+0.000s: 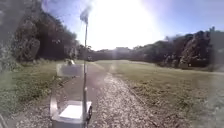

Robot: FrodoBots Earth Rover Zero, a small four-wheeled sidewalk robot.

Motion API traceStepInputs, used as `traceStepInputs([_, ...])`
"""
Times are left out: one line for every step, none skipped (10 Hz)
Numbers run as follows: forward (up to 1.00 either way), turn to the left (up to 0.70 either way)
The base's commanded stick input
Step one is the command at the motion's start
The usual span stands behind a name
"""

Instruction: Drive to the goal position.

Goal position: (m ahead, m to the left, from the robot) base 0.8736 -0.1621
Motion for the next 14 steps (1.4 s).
traceStepInputs([0.5,0.0])
traceStepInputs([0.5,0.0])
traceStepInputs([0.5,0.0])
traceStepInputs([0.5,0.0])
traceStepInputs([0.5,0.0])
traceStepInputs([0.5,-0.5])
traceStepInputs([0.5,-0.5])
traceStepInputs([0.5,-0.5])
traceStepInputs([0.5,-0.29])
traceStepInputs([0.5,0.0])
traceStepInputs([0.5,0.0])
traceStepInputs([0.5,0.0])
traceStepInputs([0.5,0.0])
traceStepInputs([0.5,0.0])
